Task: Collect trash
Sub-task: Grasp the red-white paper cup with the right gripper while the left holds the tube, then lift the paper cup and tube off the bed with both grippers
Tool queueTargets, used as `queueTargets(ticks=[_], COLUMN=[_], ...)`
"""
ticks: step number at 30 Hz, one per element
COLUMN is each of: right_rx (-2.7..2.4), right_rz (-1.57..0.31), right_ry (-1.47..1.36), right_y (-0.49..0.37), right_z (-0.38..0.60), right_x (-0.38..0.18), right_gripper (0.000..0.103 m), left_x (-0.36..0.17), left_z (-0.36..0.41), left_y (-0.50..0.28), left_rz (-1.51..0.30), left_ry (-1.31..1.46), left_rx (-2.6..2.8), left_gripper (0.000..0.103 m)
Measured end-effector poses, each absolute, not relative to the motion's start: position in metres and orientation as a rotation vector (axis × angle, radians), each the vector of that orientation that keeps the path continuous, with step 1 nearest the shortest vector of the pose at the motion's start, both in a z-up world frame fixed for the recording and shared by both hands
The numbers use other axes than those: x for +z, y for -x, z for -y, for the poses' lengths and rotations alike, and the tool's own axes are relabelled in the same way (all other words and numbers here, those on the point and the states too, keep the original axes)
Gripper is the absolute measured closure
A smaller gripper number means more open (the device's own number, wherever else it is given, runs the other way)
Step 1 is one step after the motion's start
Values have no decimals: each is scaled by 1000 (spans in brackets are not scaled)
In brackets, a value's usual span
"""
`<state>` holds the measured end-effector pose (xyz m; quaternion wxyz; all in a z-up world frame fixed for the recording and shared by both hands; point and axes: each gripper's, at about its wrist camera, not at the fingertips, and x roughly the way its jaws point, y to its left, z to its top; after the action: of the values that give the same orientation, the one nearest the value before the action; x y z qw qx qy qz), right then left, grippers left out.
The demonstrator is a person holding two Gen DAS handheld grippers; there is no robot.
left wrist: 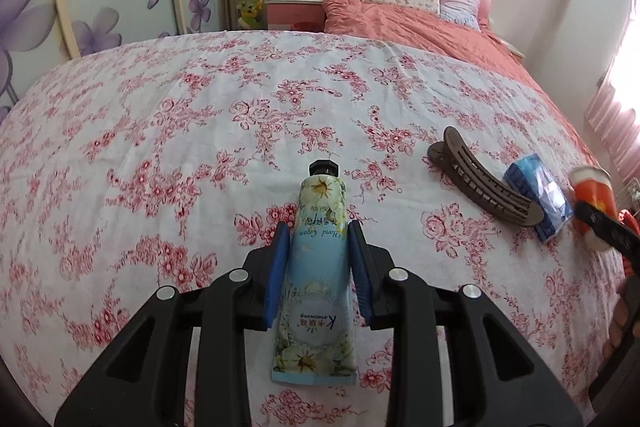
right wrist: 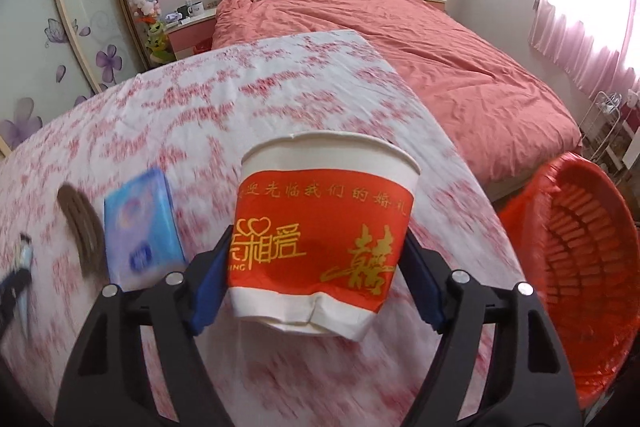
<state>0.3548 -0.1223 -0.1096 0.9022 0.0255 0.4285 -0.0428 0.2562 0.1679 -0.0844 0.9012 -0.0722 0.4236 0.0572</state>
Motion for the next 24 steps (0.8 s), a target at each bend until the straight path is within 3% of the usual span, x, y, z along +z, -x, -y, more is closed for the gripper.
queueTargets(ticks=[24], right_rx=[-73], right_rz=[-911], right_ry=[-49], right_y=[-344], right_z=[125], right_x=[-115], right_gripper=[28], left_x=[-85], left_z=[-171], left_y=[-265], left_rz=[-870], left_ry=[175], left_rx=[123], left_gripper=[70])
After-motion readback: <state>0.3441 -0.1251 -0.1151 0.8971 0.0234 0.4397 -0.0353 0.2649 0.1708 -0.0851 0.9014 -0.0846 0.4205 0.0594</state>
